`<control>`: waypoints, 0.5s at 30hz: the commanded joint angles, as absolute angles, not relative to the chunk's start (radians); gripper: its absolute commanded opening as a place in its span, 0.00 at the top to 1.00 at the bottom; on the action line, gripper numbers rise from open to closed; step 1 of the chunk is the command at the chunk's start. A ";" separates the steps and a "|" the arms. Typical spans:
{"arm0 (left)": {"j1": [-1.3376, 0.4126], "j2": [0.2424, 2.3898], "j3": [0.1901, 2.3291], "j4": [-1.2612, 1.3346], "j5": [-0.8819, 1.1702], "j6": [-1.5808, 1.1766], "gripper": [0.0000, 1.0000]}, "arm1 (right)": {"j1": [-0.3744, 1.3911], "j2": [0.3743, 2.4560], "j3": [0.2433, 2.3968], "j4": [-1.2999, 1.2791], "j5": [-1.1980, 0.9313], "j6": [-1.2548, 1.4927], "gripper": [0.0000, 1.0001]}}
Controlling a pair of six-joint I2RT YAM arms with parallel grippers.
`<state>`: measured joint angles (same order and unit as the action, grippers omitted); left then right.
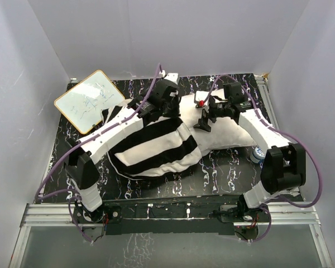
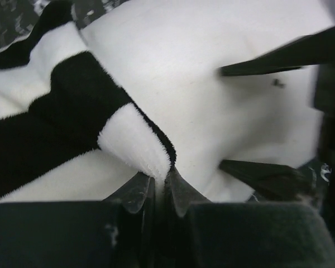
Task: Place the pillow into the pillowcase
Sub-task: Stuff the pillow into the pillowcase.
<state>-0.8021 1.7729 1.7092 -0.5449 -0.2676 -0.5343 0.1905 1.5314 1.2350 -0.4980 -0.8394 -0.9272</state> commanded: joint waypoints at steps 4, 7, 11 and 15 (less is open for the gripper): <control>-0.792 1.644 1.675 0.013 0.293 -0.464 1.00 | 0.269 1.703 1.279 -0.439 -1.033 -0.897 0.58; -0.764 1.707 1.760 0.129 0.441 -0.553 1.00 | 0.281 1.691 1.296 -0.102 -1.092 -0.372 0.92; -0.724 1.785 1.902 0.201 0.550 -0.635 1.00 | 0.285 1.579 1.207 0.426 -0.986 0.124 0.92; -0.668 1.729 1.662 0.352 0.574 -0.736 1.00 | 0.316 1.567 1.096 0.427 -0.994 0.128 0.92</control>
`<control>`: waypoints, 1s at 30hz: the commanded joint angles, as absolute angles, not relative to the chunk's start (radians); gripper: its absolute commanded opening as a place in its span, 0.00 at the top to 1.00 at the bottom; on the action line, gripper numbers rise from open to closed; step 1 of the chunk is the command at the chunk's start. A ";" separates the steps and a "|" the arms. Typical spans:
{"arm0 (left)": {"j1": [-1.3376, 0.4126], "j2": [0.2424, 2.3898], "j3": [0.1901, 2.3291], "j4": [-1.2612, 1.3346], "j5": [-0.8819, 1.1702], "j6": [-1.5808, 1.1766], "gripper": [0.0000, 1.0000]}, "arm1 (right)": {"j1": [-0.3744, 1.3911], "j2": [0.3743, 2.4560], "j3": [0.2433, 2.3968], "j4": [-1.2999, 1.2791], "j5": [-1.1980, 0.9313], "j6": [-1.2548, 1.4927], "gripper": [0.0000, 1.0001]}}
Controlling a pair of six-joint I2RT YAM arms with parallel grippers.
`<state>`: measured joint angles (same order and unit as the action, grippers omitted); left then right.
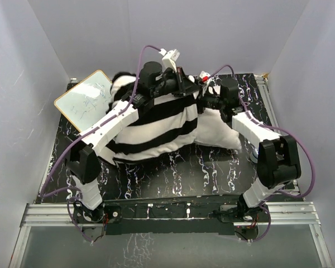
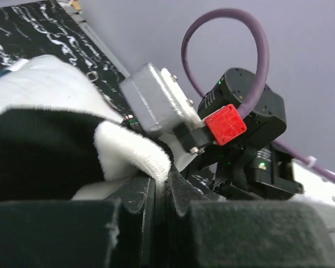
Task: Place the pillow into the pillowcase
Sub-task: Stuff the pillow into the pillowcase.
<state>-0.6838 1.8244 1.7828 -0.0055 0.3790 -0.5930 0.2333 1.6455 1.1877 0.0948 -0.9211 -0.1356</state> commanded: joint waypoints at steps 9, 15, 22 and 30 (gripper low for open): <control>-0.579 1.562 0.971 0.602 0.602 -0.838 1.00 | 0.322 1.576 0.988 -0.111 -1.116 -0.497 0.56; -0.574 1.480 0.887 0.484 0.569 -0.714 1.00 | 0.245 1.521 1.191 -0.594 -1.056 -0.961 0.31; -0.574 1.408 0.977 0.239 0.599 -0.539 0.78 | 0.175 1.560 1.416 -0.603 -0.988 -0.941 0.05; -0.515 1.405 1.318 -0.182 0.367 -0.378 0.24 | 0.192 1.838 1.637 -0.582 -1.022 -0.897 0.04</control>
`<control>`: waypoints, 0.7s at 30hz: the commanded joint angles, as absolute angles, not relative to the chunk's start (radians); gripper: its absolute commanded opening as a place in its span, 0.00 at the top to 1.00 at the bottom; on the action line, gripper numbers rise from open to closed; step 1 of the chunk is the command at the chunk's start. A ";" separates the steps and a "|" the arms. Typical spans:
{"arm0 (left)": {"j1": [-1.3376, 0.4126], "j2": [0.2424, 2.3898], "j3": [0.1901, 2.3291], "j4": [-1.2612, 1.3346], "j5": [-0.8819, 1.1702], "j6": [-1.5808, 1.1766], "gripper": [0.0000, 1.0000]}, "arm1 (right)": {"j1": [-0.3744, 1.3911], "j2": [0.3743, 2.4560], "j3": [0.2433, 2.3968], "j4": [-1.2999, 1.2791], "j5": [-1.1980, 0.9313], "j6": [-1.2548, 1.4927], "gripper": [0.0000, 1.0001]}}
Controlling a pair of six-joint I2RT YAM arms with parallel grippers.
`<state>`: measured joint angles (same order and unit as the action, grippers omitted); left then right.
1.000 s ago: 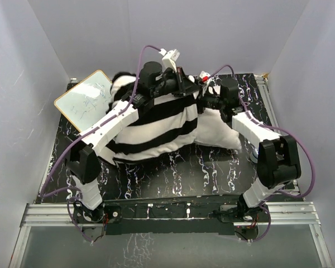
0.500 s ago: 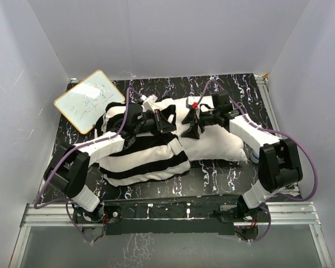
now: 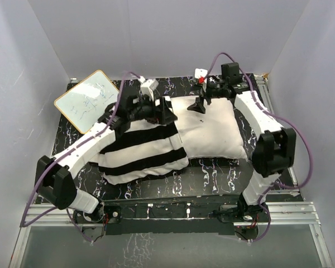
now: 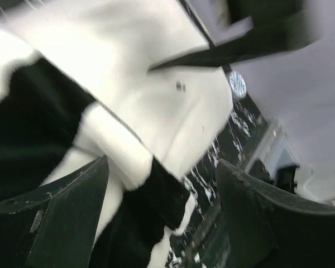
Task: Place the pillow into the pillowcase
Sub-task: Stuff the pillow into the pillowcase.
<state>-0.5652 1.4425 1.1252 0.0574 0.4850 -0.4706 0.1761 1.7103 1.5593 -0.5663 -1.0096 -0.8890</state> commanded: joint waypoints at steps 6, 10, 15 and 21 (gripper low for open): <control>-0.471 1.662 1.668 -0.451 0.200 -0.385 0.23 | 0.238 1.915 1.614 -0.573 -0.926 -0.903 0.07; -0.470 1.843 1.840 -0.562 0.168 -0.371 0.22 | 0.239 1.898 1.542 -0.510 -0.927 -0.861 0.10; -0.475 1.986 1.955 -0.622 0.195 -0.364 0.21 | 0.239 1.885 1.494 -0.457 -0.925 -0.814 0.13; -0.483 2.052 1.994 -0.647 0.260 -0.357 0.41 | 0.241 1.899 1.480 -0.439 -0.909 -0.788 0.17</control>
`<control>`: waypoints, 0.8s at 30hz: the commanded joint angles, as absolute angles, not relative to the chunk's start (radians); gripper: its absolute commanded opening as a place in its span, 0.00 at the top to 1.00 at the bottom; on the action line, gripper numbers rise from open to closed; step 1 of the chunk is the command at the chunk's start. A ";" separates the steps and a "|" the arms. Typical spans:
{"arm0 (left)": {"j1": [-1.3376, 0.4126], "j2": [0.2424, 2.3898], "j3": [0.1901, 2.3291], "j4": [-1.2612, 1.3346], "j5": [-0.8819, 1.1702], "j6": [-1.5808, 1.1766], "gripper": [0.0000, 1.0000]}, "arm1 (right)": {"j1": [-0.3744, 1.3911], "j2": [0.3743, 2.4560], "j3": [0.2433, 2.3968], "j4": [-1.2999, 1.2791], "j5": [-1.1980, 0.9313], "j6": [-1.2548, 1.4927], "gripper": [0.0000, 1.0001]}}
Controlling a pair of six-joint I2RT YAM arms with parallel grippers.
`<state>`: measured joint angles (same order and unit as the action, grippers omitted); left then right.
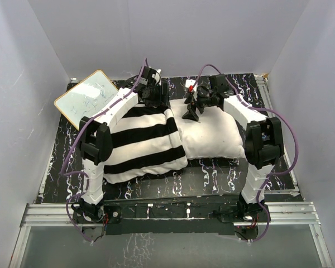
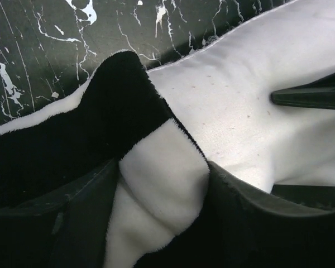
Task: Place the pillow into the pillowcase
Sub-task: Stuff the pillow into the pillowcase.
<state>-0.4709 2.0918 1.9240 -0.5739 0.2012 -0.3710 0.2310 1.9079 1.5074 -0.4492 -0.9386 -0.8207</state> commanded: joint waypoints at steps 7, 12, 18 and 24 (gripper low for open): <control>-0.483 2.021 2.026 -0.577 0.364 -0.406 1.00 | 0.266 1.960 1.479 -0.427 -0.806 -0.783 0.43; -0.483 1.947 2.043 -0.400 0.536 -0.511 1.00 | 0.275 1.986 1.571 -0.459 -0.851 -0.703 0.90; -0.502 1.819 1.931 -0.031 0.690 -0.693 1.00 | 0.276 1.823 1.614 -0.202 -1.000 -0.396 0.92; -0.554 1.731 1.747 0.327 0.717 -0.850 1.00 | 0.302 1.676 1.532 0.315 -1.103 0.147 0.92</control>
